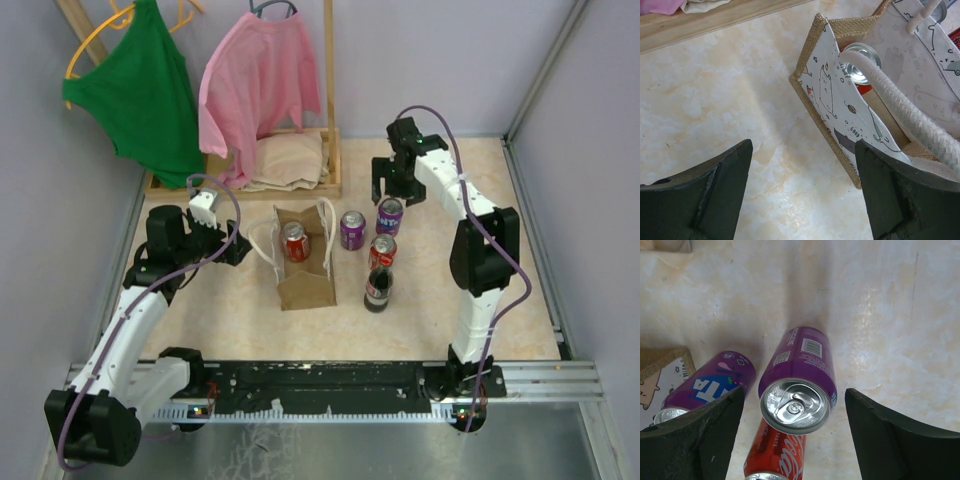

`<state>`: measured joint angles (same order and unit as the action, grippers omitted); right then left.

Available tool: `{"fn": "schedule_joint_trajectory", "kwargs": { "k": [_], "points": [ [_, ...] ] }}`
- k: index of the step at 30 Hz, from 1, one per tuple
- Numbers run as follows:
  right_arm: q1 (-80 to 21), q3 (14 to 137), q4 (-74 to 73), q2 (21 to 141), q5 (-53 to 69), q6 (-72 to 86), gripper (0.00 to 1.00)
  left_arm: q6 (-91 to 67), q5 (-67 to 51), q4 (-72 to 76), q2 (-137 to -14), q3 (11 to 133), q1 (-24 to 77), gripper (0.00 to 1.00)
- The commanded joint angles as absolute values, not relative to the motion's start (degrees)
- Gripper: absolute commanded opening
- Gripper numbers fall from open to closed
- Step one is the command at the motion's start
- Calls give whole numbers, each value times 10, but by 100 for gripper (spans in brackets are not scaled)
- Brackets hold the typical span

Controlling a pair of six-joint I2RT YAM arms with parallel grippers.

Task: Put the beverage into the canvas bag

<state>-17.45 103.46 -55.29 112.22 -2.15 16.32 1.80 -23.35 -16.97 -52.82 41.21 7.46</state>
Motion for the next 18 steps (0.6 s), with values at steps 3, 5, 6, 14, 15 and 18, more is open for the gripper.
{"fn": "schedule_joint_trajectory", "kwargs": {
  "k": [3, 5, 6, 14, 15, 18],
  "points": [
    [-173, 1018, -551, 1113, -2, 163, 82, 26, -246, -175, -521, 425, 70, 89],
    [-173, 1010, -550, 1114, -2, 161, 82, 25, -247, -174, -522, 425, 70, 89],
    [-173, 1007, -548, 1114, -3, 161, 82, 25, -247, -173, -521, 425, 71, 89],
    [-173, 995, -543, 1121, -12, 158, 83, 24, -248, -172, -521, 423, 70, 89],
    [-173, 994, -541, 1123, -14, 158, 83, 23, -248, -171, -521, 422, 70, 89],
    [-173, 991, -533, 1123, -18, 157, 83, 23, -247, -170, -523, 423, 70, 89]
  ]
}}
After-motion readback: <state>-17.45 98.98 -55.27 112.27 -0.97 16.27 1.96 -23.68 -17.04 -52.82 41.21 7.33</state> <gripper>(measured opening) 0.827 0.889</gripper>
